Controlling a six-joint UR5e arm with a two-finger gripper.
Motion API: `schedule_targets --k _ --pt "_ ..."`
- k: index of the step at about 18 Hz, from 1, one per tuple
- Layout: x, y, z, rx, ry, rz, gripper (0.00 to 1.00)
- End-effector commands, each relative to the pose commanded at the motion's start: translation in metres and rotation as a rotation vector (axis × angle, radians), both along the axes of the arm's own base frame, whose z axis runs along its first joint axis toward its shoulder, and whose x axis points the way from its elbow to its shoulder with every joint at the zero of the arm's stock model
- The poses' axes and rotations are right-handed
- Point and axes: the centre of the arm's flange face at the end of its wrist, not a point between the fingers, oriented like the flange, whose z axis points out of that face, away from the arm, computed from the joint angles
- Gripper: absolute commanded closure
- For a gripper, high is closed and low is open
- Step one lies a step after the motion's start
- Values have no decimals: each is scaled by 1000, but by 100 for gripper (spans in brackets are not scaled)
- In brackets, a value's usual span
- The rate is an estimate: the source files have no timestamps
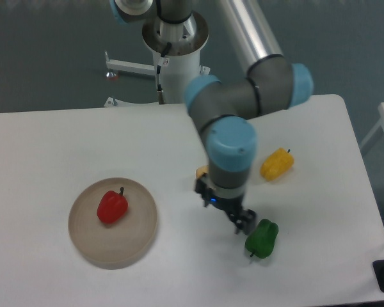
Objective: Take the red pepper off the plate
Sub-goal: 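Move the gripper over the plate and lower it onto the red pepper, then close the gripper around the red pepper on the plate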
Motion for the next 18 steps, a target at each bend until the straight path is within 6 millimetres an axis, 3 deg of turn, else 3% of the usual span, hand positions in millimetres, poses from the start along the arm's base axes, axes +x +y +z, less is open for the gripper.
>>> schedule_targets --k 6,12,14,18 --pt "91 4 -32 -71 -15 -43 0" --pt "152 7 -50 -99 -24 -43 0" --pt "168 11 -64 -113 -27 -12 0" --pt "176 11 -69 -103 -21 5 0"
